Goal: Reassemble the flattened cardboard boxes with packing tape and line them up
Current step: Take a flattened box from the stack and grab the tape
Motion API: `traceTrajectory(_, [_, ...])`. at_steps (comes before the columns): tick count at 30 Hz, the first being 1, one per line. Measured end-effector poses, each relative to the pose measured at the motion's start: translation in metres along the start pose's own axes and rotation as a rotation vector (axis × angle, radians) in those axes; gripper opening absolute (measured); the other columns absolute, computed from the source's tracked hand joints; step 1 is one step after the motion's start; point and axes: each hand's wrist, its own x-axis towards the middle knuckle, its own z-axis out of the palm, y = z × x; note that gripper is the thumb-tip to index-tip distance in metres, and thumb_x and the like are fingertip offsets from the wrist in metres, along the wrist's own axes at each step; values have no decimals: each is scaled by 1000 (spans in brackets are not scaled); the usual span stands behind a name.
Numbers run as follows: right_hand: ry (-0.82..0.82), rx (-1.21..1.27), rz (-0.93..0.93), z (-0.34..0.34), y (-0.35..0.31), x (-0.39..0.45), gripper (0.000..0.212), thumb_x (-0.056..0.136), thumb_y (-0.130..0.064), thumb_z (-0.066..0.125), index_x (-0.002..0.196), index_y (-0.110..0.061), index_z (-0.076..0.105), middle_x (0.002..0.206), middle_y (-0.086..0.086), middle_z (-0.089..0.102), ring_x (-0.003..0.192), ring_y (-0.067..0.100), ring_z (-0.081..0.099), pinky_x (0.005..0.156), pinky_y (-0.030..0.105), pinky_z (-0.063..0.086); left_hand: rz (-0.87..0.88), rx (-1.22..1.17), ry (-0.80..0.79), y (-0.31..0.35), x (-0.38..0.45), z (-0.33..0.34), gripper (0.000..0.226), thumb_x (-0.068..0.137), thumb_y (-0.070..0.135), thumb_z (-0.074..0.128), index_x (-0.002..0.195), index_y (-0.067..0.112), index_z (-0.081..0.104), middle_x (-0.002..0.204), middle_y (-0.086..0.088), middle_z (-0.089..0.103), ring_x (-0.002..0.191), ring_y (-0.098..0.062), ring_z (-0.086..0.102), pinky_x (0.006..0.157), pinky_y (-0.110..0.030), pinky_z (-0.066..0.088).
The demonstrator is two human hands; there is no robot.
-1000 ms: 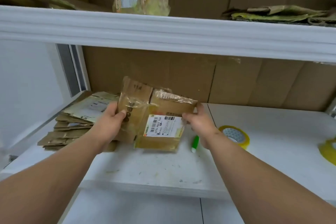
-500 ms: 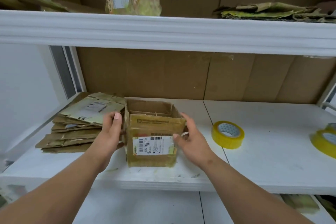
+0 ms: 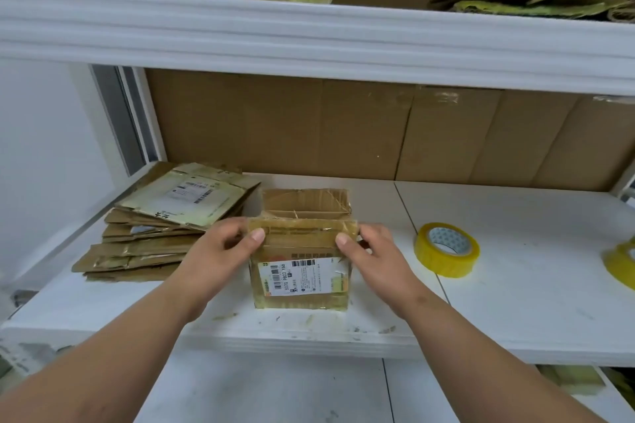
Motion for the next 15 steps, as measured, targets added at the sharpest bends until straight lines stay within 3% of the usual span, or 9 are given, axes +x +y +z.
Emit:
traceTrajectory(3, [96, 32, -3, 5, -5, 9, 17, 93, -43, 60, 99, -27, 58, 115, -1, 54, 101, 10, 56, 84, 22, 44, -47, 45, 96, 0, 11, 2, 17, 93, 36, 65, 90, 22, 73, 109, 13, 66, 93, -10, 62, 82, -36, 50])
traceTrajectory(4, [105, 72, 5, 6, -5, 12, 15, 93, -37, 63, 102, -28, 55, 111, -2, 56, 98, 10, 58, 80, 22, 46, -71, 50, 126, 1, 14, 3, 12, 92, 32, 67, 92, 20, 70, 106, 7, 67, 90, -15, 62, 78, -34, 50])
traceTrajectory(6, [92, 139, 30, 4, -5, 17, 39, 90, -29, 69, 122, -31, 46, 112, -6, 52, 100, 12, 58, 85, 29, 52, -90, 29, 138, 2, 18, 6, 22, 90, 22, 71, 109, 17, 61, 102, -1, 63, 85, -19, 59, 69, -26, 45])
traceTrajectory(8, [59, 116, 42, 0, -4, 22, 72, 88, -29, 72, 145, -36, 28, 126, -12, 45, 111, 15, 54, 97, 39, 51, -87, -14, 99, 3, 22, 5, 52, 88, 16, 73, 132, 23, 46, 112, -4, 55, 98, -19, 58, 73, -20, 44])
traceTrajectory(10, [-1, 104, 34, -4, -5, 26, 88, 89, -28, 72, 154, -41, 14, 144, -18, 33, 126, 14, 44, 105, 41, 45, -62, 23, 38, 5, 26, 0, 77, 88, 15, 73, 147, 36, 28, 128, 1, 48, 108, -14, 55, 85, -22, 47])
traceTrajectory(12, [-80, 98, 13, -7, -6, 29, 91, 91, -25, 69, 155, -44, 7, 152, -22, 24, 136, 10, 33, 107, 37, 40, -31, 101, -40, 5, 32, -5, 94, 88, 17, 73, 153, 45, 13, 147, 12, 34, 128, -11, 44, 108, -35, 41])
traceTrajectory(15, [-154, 58, -13, -10, -10, 34, 79, 87, -23, 68, 148, -48, 24, 149, -16, 37, 137, 10, 35, 110, 38, 39, 6, 206, -156, 9, 39, -9, 99, 87, 14, 73, 153, 50, 8, 154, 18, 23, 141, -8, 28, 119, -38, 28])
